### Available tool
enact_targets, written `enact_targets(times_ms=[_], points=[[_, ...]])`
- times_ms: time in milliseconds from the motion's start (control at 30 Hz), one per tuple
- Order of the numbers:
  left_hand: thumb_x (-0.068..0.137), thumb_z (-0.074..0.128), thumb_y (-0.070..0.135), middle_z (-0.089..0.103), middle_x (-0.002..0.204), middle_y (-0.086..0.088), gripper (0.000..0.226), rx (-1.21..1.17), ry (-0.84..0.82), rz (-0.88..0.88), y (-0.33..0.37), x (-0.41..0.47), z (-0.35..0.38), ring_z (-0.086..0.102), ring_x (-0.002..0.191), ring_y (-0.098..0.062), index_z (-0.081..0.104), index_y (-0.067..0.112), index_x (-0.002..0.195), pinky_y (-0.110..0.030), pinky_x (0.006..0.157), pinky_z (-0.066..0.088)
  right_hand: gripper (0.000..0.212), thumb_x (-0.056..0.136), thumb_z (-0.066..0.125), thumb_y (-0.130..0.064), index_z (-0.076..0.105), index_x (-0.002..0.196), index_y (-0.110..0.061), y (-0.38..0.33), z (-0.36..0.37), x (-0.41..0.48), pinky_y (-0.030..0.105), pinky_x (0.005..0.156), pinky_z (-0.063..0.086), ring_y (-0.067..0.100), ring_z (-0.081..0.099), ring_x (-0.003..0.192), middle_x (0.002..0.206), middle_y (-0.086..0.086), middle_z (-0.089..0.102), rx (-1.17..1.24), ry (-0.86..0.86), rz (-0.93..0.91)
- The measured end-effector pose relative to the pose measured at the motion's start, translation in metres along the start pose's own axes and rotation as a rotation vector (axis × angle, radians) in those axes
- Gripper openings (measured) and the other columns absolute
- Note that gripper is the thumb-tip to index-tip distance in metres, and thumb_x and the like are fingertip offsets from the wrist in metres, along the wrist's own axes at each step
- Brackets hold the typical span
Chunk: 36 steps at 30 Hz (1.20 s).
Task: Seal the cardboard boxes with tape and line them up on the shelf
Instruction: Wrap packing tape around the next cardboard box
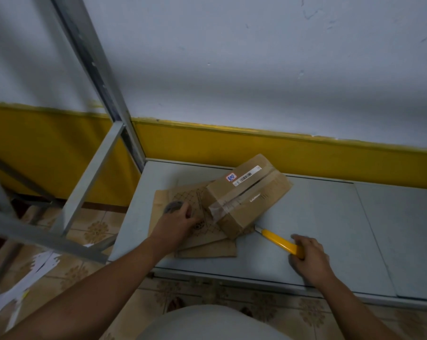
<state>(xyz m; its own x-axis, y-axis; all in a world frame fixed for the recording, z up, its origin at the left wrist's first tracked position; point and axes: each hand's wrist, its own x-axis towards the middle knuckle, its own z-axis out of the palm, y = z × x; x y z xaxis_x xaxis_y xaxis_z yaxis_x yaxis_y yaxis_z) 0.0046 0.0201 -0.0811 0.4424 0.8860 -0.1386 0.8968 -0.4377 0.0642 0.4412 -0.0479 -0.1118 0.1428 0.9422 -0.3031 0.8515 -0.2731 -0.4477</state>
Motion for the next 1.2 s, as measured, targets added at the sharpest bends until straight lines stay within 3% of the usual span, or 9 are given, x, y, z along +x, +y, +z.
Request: enact_targets(times_ms=[100,233,367,500,667,833,1000,1133,1200], points=[[0.078,0.086,0.015,0.048,0.104,-0.006,0.054,0.014,0.022,0.002,-0.001,-0.002,0.003,0.056,0.070,-0.023,0.071,0.037,0.125,-0.030,0.055,0.033,0.047,0.081,0.065,-0.030,0.060,0.126,-0.042,-0.031,-0.014,-0.006,0.051,0.102,0.045,0.026,0.052,0.121,0.124,0.001,0.059,0.132,0.174,-0.109],[0.077,0.086,0.015,0.050,0.107,-0.007,0.060,0.026,0.006,-0.012,-0.001,-0.004,0.004,0.061,0.078,-0.026,0.068,0.042,0.128,-0.034,0.062,0.044,0.025,0.092,0.055,-0.032,0.066,0.114,-0.030,-0.119,-0.037,0.000,0.052,0.092,0.050,0.022,0.058,0.107,0.111,-0.001,0.065,0.277,0.420,-0.365],[0.084,0.081,0.021,0.051,0.118,-0.008,0.066,0.079,-0.037,-0.014,0.002,-0.008,0.004,0.062,0.098,-0.029,0.058,0.052,0.137,-0.044,0.079,0.053,0.027,0.092,0.067,-0.029,0.068,0.118,-0.022,-0.200,-0.033,0.012,0.042,0.092,0.046,0.017,0.054,0.110,0.114,-0.002,0.063,0.225,0.309,-0.514],[0.088,0.078,0.031,0.054,0.122,-0.011,0.065,0.125,-0.047,0.019,0.002,-0.013,0.004,0.061,0.105,-0.031,0.050,0.053,0.143,-0.046,0.090,0.053,0.041,0.091,0.068,-0.047,0.061,0.128,-0.029,-0.234,-0.010,0.027,0.040,0.094,0.045,0.020,0.048,0.117,0.124,0.000,0.056,0.054,0.190,-0.475],[0.083,0.077,0.029,0.053,0.111,-0.008,0.069,0.101,0.010,0.034,0.001,-0.021,0.004,0.058,0.096,-0.029,0.052,0.050,0.144,-0.044,0.083,0.052,0.046,0.088,0.069,-0.050,0.060,0.127,-0.027,-0.231,0.012,0.032,0.041,0.093,0.046,0.023,0.047,0.117,0.122,0.000,0.054,-0.067,0.196,-0.461],[0.082,0.072,0.029,0.056,0.114,-0.007,0.059,0.068,0.012,0.019,0.003,-0.026,-0.001,0.061,0.098,-0.029,0.058,0.046,0.136,-0.044,0.088,0.052,0.048,0.085,0.071,-0.047,0.060,0.127,-0.027,-0.227,0.026,0.030,0.040,0.094,0.047,0.023,0.047,0.118,0.124,0.000,0.054,-0.128,0.206,-0.420],[0.070,0.083,0.020,0.059,0.115,-0.005,0.062,0.026,-0.006,-0.038,0.003,-0.027,-0.005,0.066,0.100,-0.027,0.057,0.033,0.125,-0.043,0.088,0.052,0.052,0.084,0.076,-0.046,0.060,0.130,-0.029,-0.229,0.030,0.027,0.039,0.098,0.045,0.023,0.046,0.121,0.126,0.000,0.053,-0.139,0.208,-0.417],[0.074,0.087,0.021,0.063,0.123,0.001,0.066,-0.033,0.011,-0.090,-0.001,-0.025,-0.001,0.066,0.110,-0.023,0.053,0.030,0.130,-0.041,0.091,0.052,0.052,0.083,0.078,-0.044,0.063,0.131,-0.028,-0.226,0.030,0.029,0.040,0.100,0.043,0.021,0.048,0.121,0.125,-0.002,0.056,-0.088,0.187,-0.445],[0.084,0.079,0.022,0.066,0.124,0.003,0.051,-0.102,0.025,-0.119,-0.001,-0.023,-0.002,0.065,0.112,-0.022,0.053,0.027,0.128,-0.041,0.095,0.048,0.049,0.083,0.079,-0.040,0.066,0.128,-0.026,-0.222,0.029,0.028,0.041,0.096,0.046,0.022,0.053,0.116,0.121,-0.002,0.060,-0.085,0.210,-0.491]])
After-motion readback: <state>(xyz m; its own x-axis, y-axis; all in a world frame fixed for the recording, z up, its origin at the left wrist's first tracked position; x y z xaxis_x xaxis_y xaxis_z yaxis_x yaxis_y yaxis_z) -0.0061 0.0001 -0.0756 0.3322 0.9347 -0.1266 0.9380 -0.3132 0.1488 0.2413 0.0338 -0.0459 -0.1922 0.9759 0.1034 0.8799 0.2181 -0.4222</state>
